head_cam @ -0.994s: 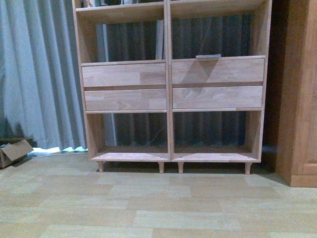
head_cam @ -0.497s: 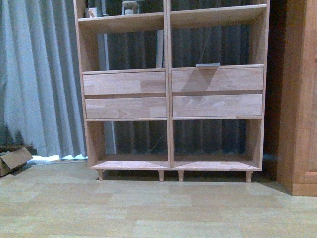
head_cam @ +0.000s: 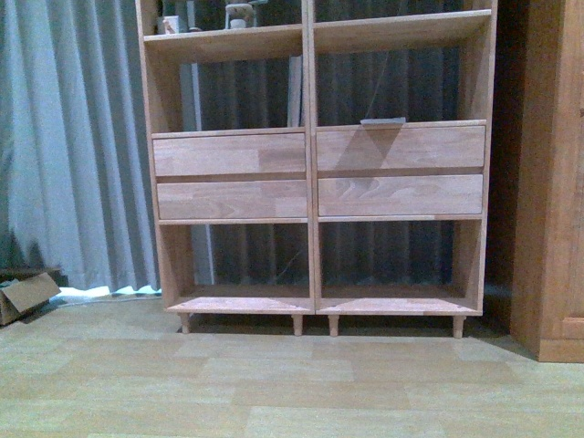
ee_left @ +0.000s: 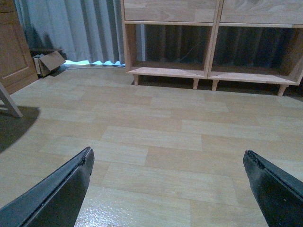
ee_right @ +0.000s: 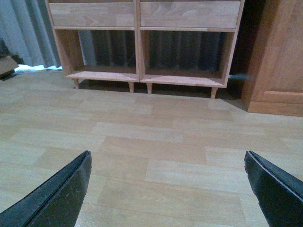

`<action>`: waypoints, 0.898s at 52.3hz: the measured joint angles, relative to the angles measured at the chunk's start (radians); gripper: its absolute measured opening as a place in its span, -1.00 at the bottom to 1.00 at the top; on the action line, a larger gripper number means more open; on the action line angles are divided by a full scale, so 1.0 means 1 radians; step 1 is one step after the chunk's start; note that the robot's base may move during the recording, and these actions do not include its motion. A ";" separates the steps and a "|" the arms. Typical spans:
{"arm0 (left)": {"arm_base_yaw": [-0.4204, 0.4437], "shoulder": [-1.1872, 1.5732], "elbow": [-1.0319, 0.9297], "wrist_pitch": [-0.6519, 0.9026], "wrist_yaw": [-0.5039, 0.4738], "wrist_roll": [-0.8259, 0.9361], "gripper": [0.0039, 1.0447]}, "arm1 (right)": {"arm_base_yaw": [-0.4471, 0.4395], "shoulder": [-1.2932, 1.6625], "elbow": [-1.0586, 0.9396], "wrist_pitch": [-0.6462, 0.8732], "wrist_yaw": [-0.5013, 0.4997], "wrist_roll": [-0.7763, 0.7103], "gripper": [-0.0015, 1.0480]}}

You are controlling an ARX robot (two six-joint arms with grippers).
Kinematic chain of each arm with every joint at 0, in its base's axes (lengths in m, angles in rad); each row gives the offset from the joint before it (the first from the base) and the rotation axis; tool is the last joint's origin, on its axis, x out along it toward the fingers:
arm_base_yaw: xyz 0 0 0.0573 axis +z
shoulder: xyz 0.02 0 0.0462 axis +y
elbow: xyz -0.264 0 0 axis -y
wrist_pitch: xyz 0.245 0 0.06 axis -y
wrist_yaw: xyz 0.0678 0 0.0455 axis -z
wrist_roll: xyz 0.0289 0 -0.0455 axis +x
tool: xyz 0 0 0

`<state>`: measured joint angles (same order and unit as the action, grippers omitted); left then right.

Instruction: Organize books on shelf

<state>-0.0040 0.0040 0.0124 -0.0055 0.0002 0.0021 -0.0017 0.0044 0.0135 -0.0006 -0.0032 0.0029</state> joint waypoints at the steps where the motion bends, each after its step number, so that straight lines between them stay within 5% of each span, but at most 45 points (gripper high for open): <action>1: 0.000 0.000 0.000 0.000 0.000 0.000 0.86 | 0.000 0.000 0.000 0.000 0.000 0.000 0.86; 47: 0.000 0.000 0.000 0.000 0.000 0.000 0.86 | 0.000 0.000 0.000 0.000 0.000 0.000 0.86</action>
<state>-0.0040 0.0040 0.0124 -0.0055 0.0002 0.0025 -0.0017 0.0044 0.0135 -0.0006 -0.0032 0.0029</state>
